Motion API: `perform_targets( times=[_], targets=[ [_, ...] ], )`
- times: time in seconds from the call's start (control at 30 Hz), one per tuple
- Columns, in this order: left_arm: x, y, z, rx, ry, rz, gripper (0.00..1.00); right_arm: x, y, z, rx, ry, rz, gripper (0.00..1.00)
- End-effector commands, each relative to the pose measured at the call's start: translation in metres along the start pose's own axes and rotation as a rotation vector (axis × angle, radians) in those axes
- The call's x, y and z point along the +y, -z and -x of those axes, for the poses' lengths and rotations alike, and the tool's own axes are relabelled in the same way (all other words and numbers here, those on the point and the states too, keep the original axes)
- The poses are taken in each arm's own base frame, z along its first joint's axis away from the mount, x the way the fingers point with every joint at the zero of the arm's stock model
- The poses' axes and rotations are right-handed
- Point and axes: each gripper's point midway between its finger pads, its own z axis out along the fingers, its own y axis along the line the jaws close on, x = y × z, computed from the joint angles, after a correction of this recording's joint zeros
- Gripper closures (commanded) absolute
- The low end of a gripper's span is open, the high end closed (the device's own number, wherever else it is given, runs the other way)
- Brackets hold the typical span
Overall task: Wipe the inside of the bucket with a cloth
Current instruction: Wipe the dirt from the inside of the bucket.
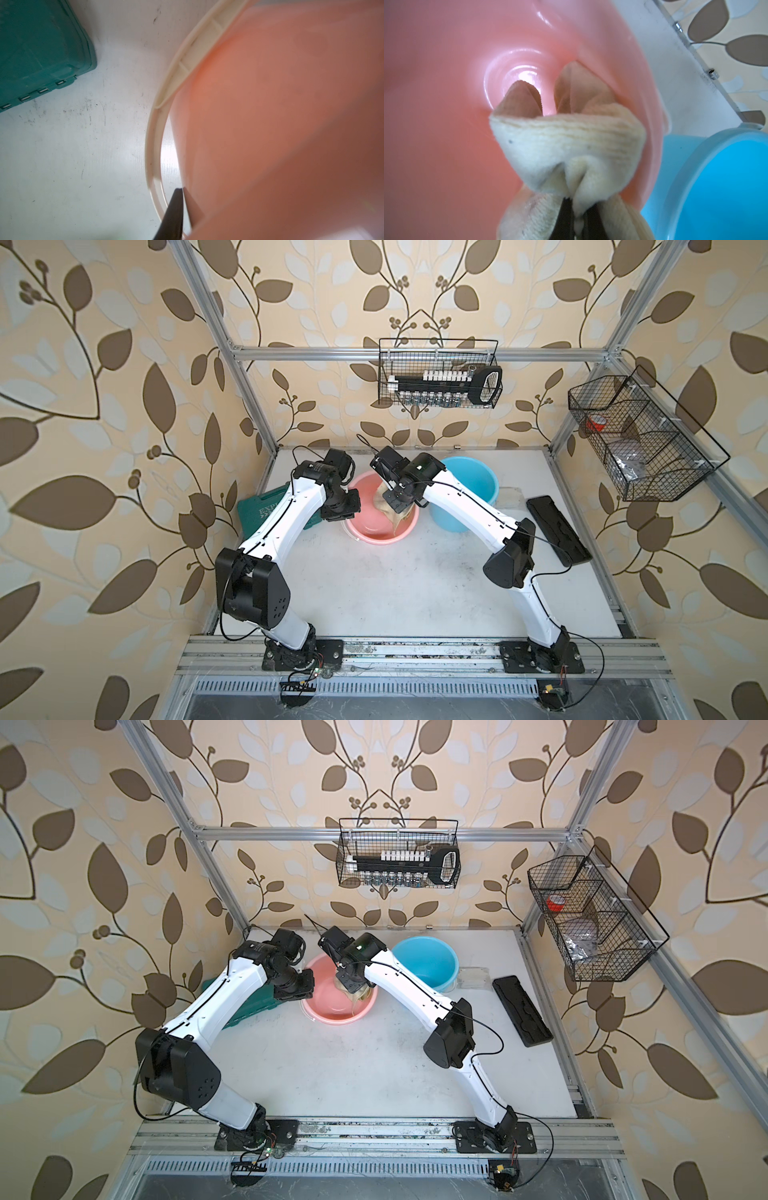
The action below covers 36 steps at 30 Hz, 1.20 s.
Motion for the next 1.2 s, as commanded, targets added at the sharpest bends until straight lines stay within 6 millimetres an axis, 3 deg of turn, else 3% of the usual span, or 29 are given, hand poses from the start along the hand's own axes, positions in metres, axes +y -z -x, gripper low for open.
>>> perform_targets(
  times=[0.0,0.13,0.23,0.4,0.47,0.53,0.77,0.87,0.97,1.03,1.17],
  targets=[
    [-0.017,0.016,-0.012,0.027,-0.037,-0.122,1.00,-0.005,-0.006,0.029,-0.106,-0.061,-0.037,1.00],
    [-0.035,0.025,-0.026,0.081,-0.056,-0.236,1.00,0.003,-0.010,0.049,-0.184,-0.154,0.020,1.00],
    [-0.044,0.032,-0.035,0.110,-0.067,-0.298,1.00,0.022,-0.006,0.064,-0.243,-0.215,0.143,1.00],
    [-0.046,0.032,-0.039,0.134,-0.058,-0.310,1.00,0.075,0.016,0.085,-0.314,-0.265,0.491,1.00],
    [-0.045,0.032,-0.037,0.130,-0.048,-0.305,1.00,0.079,0.022,0.087,-0.321,-0.274,0.523,1.00],
    [-0.045,0.031,-0.035,0.122,-0.039,-0.301,1.00,0.070,0.023,0.087,-0.332,-0.285,0.478,1.00],
    [-0.023,0.030,-0.025,0.046,-0.011,-0.172,1.00,-0.030,0.024,0.066,-0.346,-0.361,-0.019,1.00],
    [-0.010,0.036,-0.014,-0.031,0.007,-0.098,1.00,-0.056,0.024,0.054,-0.291,-0.302,-0.168,1.00],
    [0.001,0.042,-0.003,-0.097,0.022,-0.026,1.00,-0.067,0.025,0.042,-0.238,-0.242,-0.239,1.00],
    [0.005,0.057,0.003,-0.167,0.027,-0.007,1.00,-0.068,0.022,0.031,-0.201,-0.208,-0.253,1.00],
    [0.014,0.069,0.014,-0.256,0.037,0.036,1.00,-0.069,0.013,-0.003,-0.091,-0.143,-0.297,1.00]
  ],
)
